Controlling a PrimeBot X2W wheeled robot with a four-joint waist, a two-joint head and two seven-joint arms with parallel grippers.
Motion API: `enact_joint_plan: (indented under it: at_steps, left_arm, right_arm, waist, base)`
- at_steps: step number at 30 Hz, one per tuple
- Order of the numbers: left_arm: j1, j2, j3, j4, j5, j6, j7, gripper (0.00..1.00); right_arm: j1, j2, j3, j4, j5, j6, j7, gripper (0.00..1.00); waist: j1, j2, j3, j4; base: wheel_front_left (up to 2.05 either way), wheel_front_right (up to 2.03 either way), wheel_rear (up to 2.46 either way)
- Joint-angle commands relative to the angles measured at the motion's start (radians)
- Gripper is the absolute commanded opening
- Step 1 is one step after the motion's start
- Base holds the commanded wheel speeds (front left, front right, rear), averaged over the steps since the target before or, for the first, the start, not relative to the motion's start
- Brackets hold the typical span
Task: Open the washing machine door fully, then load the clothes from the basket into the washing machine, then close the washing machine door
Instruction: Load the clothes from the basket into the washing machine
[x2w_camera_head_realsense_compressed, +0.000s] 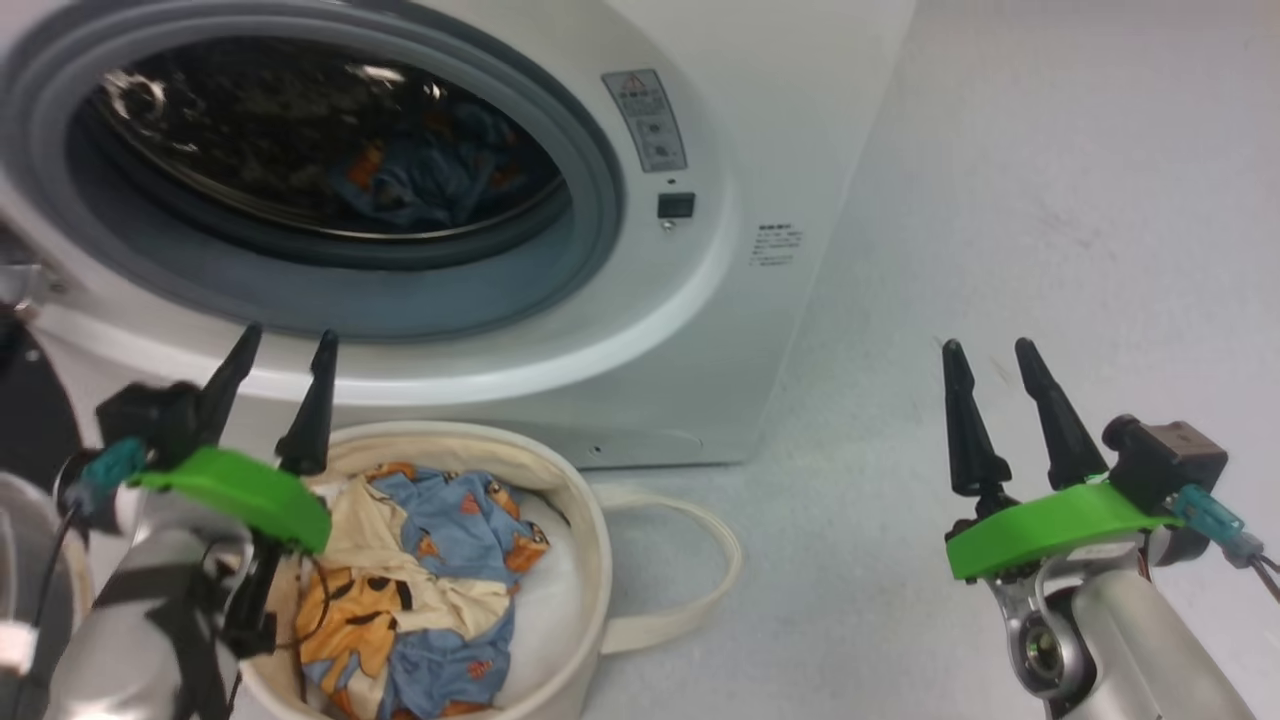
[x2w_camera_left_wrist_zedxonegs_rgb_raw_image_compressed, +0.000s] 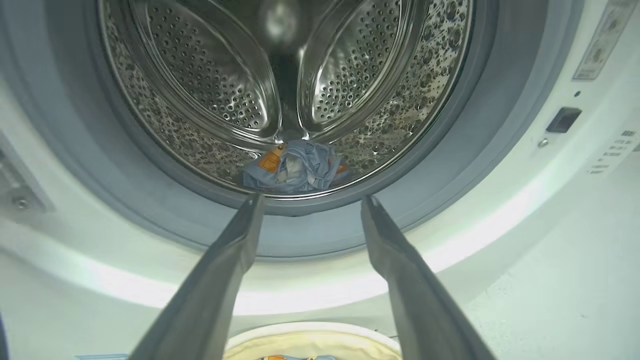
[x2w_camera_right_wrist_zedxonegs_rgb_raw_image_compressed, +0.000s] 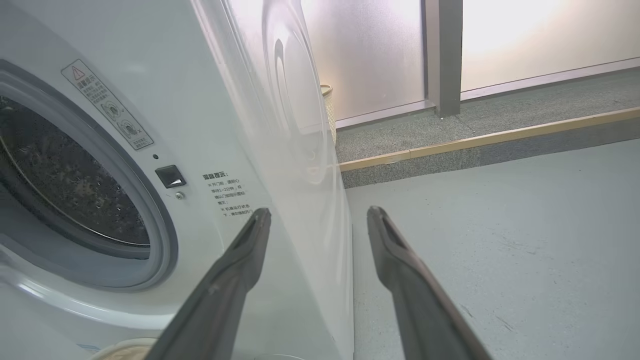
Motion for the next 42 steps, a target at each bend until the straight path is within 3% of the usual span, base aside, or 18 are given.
enact_joint_plan:
  at_steps: [1, 9, 18, 42]
  left_arm:
    - [0.020, 0.046, 0.087, -0.091, 0.023, 0.001, -0.012, 1.00]
    - [0.214, 0.011, 0.223, -0.227, 0.069, -0.017, -0.012, 1.00]
    - [0.300, -0.029, 0.310, -0.296, 0.121, -0.032, -0.012, 1.00]
    - [0.328, -0.089, 0.367, -0.290, 0.189, -0.074, -0.012, 1.00]
  right_arm:
    - [0.016, -0.010, 0.024, -0.019, -0.006, 0.007, -0.012, 1.00]
    - [0.050, -0.025, 0.023, 0.003, -0.004, 0.007, -0.012, 1.00]
    - [0.091, -0.038, -0.037, 0.003, -0.023, 0.007, -0.012, 1.00]
    - [0.100, -0.040, -0.014, 0.003, -0.017, 0.007, -0.012, 1.00]
  waist:
    - [0.0002, 0.0000, -0.047, 0.029]
    - [0.0002, 0.0000, -0.127, 0.064]
    - [0.0002, 0.0000, -0.160, 0.092]
    - [0.0002, 0.0000, -0.177, 0.103]
  base:
    - [0.00, 0.00, 0.00]
    - [0.00, 0.00, 0.00]
    - [0.00, 0.00, 0.00]
    - [0.00, 0.00, 0.00]
